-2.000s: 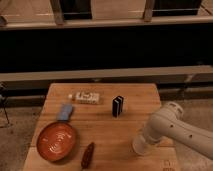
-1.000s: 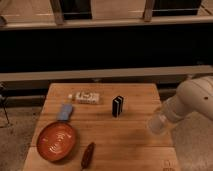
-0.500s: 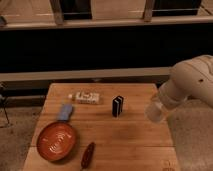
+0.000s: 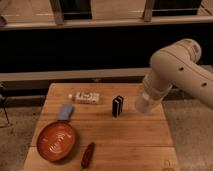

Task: Place the ceramic cup over the eraser

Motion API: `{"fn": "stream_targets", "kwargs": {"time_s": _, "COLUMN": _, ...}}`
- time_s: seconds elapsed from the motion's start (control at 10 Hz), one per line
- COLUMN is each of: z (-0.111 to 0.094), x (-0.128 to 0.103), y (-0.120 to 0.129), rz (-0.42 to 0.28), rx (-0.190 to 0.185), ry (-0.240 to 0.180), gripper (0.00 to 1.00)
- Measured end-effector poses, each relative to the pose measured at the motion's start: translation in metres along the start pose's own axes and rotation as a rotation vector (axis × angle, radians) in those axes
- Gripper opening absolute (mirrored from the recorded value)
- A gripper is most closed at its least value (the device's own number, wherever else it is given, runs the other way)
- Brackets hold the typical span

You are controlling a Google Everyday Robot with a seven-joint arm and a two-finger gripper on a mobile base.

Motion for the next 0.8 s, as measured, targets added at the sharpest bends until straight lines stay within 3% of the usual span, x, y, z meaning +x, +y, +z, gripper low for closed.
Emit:
{"fn": "stream_targets", "kwargs": {"time_s": 0.3, "z": -0.001, "x": -0.028, "y": -0.041, "rz": -0.101, "rx": 0.012, "ry": -0.017, "gripper": 0.0}}
{"fn": "stream_targets", "kwargs": {"time_s": 0.8, "z": 0.004, "x": -0.052, "y": -0.076, "rz": -0.2, "rx": 0.008, "ry": -0.046, "gripper": 0.0}}
